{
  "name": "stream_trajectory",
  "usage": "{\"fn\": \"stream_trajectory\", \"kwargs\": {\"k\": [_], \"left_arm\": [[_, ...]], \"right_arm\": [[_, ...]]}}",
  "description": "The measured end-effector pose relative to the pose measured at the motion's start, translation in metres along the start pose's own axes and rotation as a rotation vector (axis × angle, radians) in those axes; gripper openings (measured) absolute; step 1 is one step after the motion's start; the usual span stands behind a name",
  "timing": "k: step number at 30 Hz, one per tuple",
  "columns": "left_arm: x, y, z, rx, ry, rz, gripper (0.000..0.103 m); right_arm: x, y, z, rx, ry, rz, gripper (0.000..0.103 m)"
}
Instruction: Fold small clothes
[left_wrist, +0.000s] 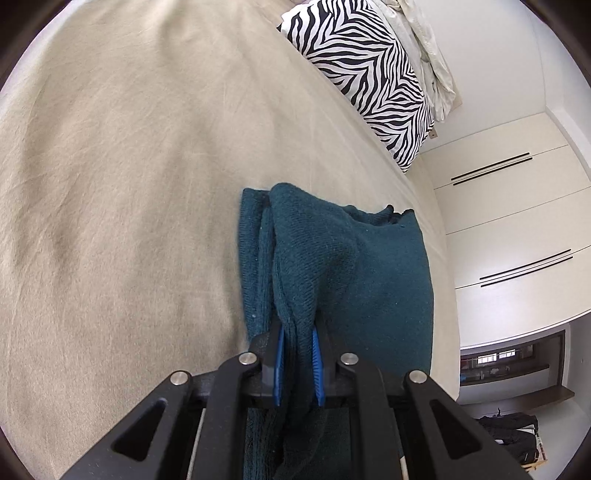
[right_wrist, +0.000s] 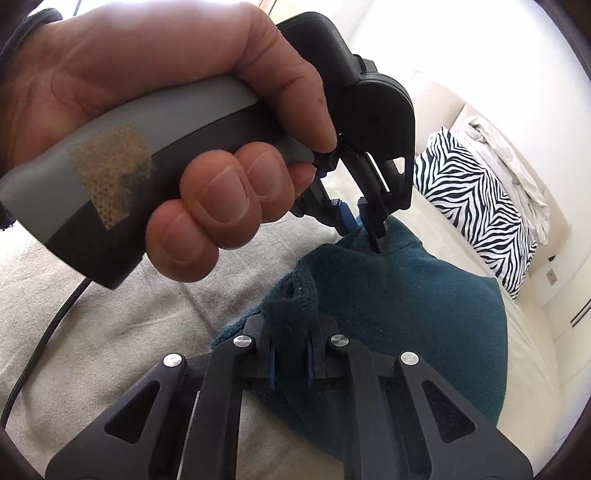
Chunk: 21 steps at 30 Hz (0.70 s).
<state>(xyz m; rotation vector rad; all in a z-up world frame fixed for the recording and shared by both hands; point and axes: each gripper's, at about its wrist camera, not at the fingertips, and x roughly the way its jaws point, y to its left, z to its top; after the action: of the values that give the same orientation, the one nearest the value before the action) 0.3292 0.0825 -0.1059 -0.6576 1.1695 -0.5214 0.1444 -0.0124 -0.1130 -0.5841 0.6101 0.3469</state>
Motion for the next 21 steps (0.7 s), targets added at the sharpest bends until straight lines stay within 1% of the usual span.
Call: {"fn": "stream_trajectory", "kwargs": {"k": [2, 4, 5, 6, 7, 8, 9, 11, 14, 16, 17, 18, 19, 21], "left_arm": [[-0.006, 0.004, -0.005, -0.009, -0.011, -0.022, 0.017], [-0.014, 0.005, -0.008, -0.007, -0.026, -0.016, 0.018], [-0.019, 0.002, -0.009, 0.001, -0.04, -0.004, 0.02], [-0.025, 0.0, -0.01, 0.013, -0.061, 0.024, 0.026], [-0.033, -0.004, -0.011, 0.031, -0.089, 0.068, 0.029], [-0.042, -0.009, -0.013, 0.054, -0.118, 0.102, 0.031], [-0.049, -0.015, -0.016, 0.076, -0.14, 0.117, 0.031], [-0.06, -0.034, -0.021, 0.133, -0.175, 0.148, 0.031], [-0.063, -0.069, -0.035, 0.265, -0.204, 0.214, 0.031], [-0.053, -0.086, -0.048, 0.339, -0.189, 0.25, 0.031], [-0.045, -0.093, -0.055, 0.373, -0.177, 0.278, 0.031], [-0.035, -0.096, -0.062, 0.402, -0.162, 0.312, 0.031], [-0.025, -0.095, -0.068, 0.415, -0.144, 0.347, 0.031], [-0.005, -0.083, -0.077, 0.393, -0.099, 0.392, 0.031]], "right_arm": [[-0.001, -0.004, -0.004, 0.01, 0.01, 0.01, 0.015], [-0.011, -0.005, -0.001, 0.059, 0.023, 0.059, 0.019], [-0.017, -0.012, -0.002, 0.097, 0.026, 0.106, 0.023], [-0.024, -0.022, -0.006, 0.142, 0.024, 0.155, 0.028], [-0.034, -0.032, -0.012, 0.193, 0.02, 0.204, 0.031], [-0.052, -0.029, -0.02, 0.248, 0.01, 0.249, 0.039], [-0.06, -0.044, -0.032, 0.311, -0.003, 0.292, 0.048], [-0.08, -0.068, -0.05, 0.42, -0.032, 0.352, 0.048], [-0.099, -0.108, -0.079, 0.567, -0.037, 0.394, 0.048], [-0.11, -0.135, -0.1, 0.683, -0.048, 0.412, 0.048], [-0.122, -0.14, -0.112, 0.742, -0.05, 0.411, 0.048], [-0.13, -0.156, -0.124, 0.799, -0.048, 0.407, 0.048], [-0.13, -0.172, -0.136, 0.858, -0.047, 0.403, 0.048], [-0.122, -0.198, -0.144, 0.96, -0.057, 0.414, 0.05]]}}
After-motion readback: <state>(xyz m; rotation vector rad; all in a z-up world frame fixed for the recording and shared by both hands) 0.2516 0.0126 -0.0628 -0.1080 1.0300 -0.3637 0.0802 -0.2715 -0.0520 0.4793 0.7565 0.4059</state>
